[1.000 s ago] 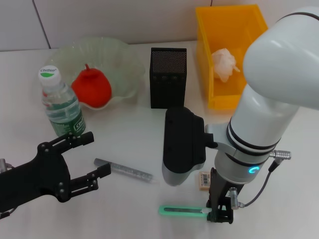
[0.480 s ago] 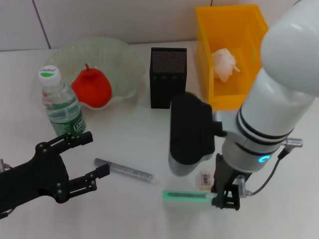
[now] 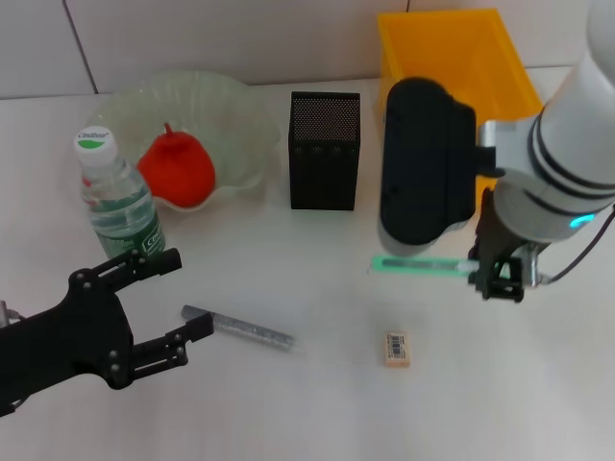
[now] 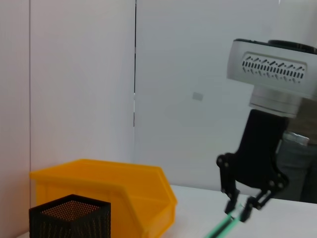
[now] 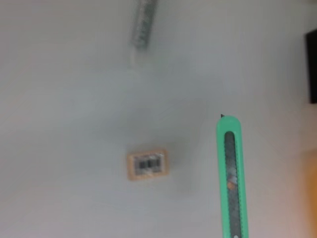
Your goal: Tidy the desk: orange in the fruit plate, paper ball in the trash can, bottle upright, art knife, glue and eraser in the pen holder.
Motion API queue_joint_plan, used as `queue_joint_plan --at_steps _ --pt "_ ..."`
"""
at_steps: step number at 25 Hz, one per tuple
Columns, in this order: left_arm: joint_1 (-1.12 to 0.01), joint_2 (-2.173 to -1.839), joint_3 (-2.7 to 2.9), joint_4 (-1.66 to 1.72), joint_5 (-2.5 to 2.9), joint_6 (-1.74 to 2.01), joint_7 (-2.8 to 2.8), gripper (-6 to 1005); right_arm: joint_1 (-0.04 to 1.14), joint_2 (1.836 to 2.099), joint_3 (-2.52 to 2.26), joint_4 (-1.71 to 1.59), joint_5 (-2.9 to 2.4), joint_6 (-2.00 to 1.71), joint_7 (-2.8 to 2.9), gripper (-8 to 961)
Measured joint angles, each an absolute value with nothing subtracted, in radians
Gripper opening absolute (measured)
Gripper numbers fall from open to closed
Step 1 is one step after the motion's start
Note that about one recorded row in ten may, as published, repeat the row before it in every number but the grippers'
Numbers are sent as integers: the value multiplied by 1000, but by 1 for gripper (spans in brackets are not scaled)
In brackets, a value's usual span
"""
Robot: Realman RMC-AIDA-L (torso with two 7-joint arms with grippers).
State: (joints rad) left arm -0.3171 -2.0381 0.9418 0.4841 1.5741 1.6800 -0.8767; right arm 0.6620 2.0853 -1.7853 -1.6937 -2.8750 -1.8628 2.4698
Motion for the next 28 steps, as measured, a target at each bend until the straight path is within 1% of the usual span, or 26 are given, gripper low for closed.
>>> queue_joint_plan --at_steps 3,8,9,10,14,15,19,23,28 --pt "-318 -2039 942 491 1574 1686 -876 797 671 2085 -1761 -1721 -2905 -1875 2436 175" --pt "-325 -2041 942 491 1574 1687 -876 796 702 2077 -1720 -1736 -2921 -1868 2359 176" --pt "-326 -2041 942 491 1574 1687 -877 796 729 2068 -1699 -1739 -2922 -1866 2333 177" --pt "-327 -2041 942 491 1574 1687 -880 796 729 2068 -1699 -1739 -2922 -1866 2333 177" --pt "-331 -2042 942 491 1574 1687 -884 797 783 2046 -1649 -1761 -2924 -1866 2264 178" --pt "-331 -2042 942 491 1574 1687 -884 797 783 2046 -1649 -1761 -2924 -1866 2264 178" --pt "-337 -2045 917 493 1571 1701 -884 797 804 2032 -1562 -1760 -2925 -1849 2159 180" --pt "-338 -2045 882 493 1570 1739 -889 797 786 2036 -1517 -1775 -2924 -1815 2054 181" --pt "-336 -2056 834 493 1569 1769 -890 796 764 2038 -1450 -1787 -2924 -1742 1883 182"
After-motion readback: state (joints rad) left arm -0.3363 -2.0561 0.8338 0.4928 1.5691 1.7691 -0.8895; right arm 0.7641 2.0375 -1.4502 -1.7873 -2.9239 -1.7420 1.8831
